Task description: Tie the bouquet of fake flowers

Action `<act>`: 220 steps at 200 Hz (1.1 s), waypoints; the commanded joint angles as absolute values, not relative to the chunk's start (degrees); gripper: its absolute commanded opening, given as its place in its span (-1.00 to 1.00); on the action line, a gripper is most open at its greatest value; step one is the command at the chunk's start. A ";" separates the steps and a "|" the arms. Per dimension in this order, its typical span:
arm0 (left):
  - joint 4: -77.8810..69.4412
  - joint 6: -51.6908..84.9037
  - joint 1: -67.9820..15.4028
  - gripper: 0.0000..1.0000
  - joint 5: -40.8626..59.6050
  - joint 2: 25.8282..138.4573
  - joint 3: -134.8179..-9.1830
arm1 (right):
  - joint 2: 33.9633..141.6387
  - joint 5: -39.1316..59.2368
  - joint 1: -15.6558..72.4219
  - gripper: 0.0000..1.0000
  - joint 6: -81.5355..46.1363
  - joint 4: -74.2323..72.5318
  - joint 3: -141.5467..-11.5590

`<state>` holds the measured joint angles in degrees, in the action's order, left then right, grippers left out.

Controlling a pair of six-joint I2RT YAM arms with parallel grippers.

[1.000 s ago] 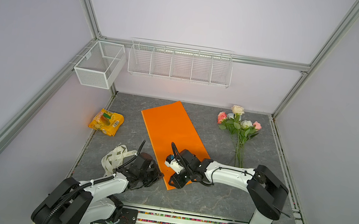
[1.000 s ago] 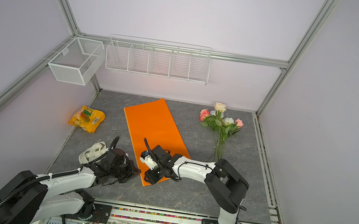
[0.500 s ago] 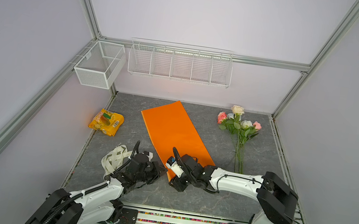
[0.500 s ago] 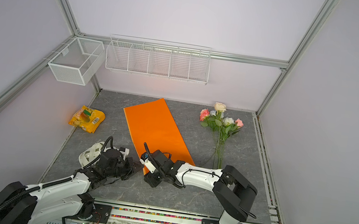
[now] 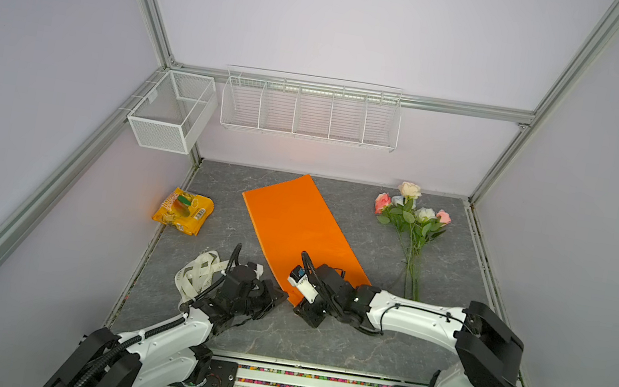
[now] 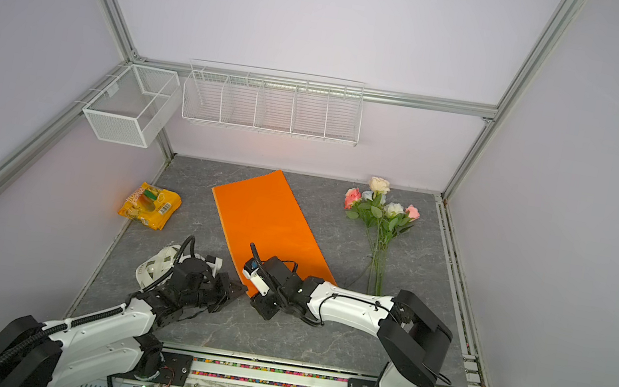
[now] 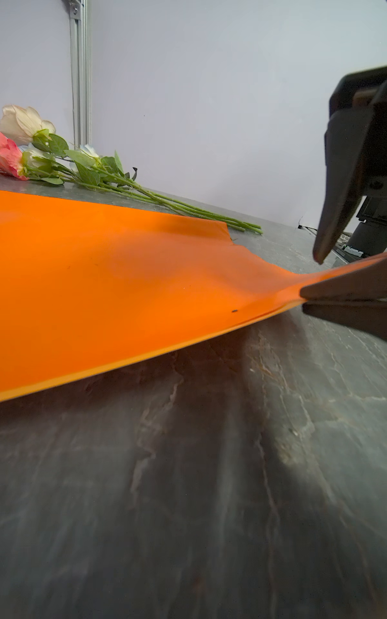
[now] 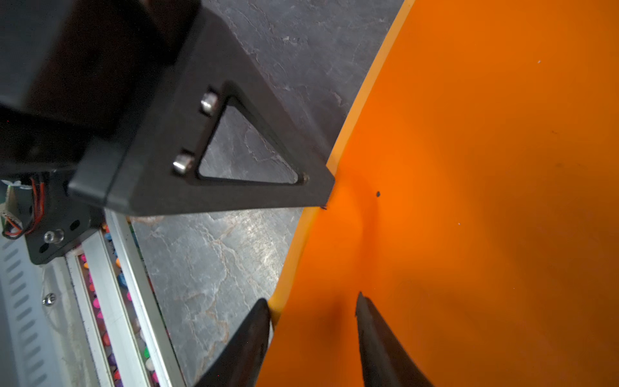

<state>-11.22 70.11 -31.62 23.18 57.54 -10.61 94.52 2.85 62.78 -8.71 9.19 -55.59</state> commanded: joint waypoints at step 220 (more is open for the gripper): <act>-4.85 66.76 -31.83 -1.00 21.43 58.39 -13.66 | 93.78 9.30 61.29 -0.45 -10.26 13.44 -56.51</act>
<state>-6.72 68.23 -31.64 22.48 57.78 -11.49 94.54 6.15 61.76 -9.08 12.91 -55.99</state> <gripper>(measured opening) 0.047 0.270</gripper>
